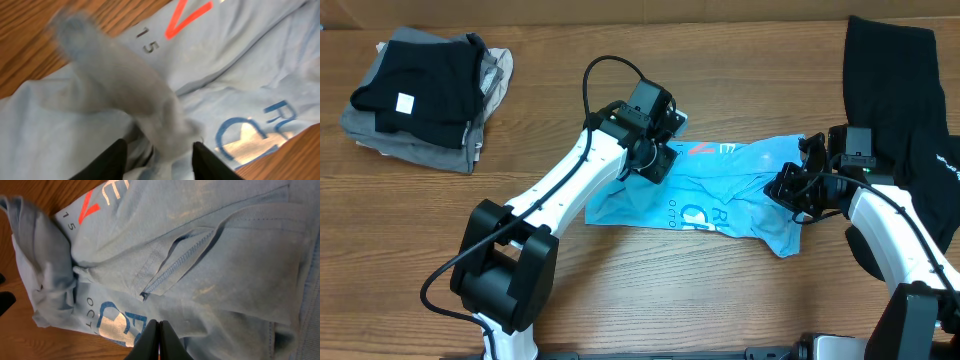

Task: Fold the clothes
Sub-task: 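Fold the left end of the strip rightward with the left gripper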

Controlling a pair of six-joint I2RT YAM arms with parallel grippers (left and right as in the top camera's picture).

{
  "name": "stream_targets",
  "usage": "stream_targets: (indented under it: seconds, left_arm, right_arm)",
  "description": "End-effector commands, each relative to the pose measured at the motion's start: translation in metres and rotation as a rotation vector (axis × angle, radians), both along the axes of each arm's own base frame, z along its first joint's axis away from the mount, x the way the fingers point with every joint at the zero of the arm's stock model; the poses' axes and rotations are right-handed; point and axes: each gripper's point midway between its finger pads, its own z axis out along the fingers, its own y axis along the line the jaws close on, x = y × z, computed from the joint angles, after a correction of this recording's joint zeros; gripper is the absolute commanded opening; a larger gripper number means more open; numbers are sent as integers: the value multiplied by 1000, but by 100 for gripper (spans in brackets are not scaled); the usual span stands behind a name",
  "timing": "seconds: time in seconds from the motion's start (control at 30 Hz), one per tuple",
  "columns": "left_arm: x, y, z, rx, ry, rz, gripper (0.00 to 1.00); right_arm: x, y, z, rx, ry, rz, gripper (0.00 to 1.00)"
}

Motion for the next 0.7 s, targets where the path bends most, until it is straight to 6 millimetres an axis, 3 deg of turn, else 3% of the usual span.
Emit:
stream_targets:
  seconds: [0.0,0.13,0.27,0.4,0.67]
  left_arm:
    - [-4,-20,5,-78,30,-17,51]
    - [1,-6,23,-58,56,16,54]
    - [9,41,41,46,90,104,56]
    - [4,62,27,93,133,92,54]
    - [-25,48,-17,50,181,-94,56]
  right_arm:
    - [-1,1,0,0,-1,0,5]
    - [-3,1,-1,-1,6,1,6]
    - [-3,1,-1,-1,7,3,7]
    - [-2,1,0,-2,1,3,8]
    - [-2,1,0,-1,1,3,10]
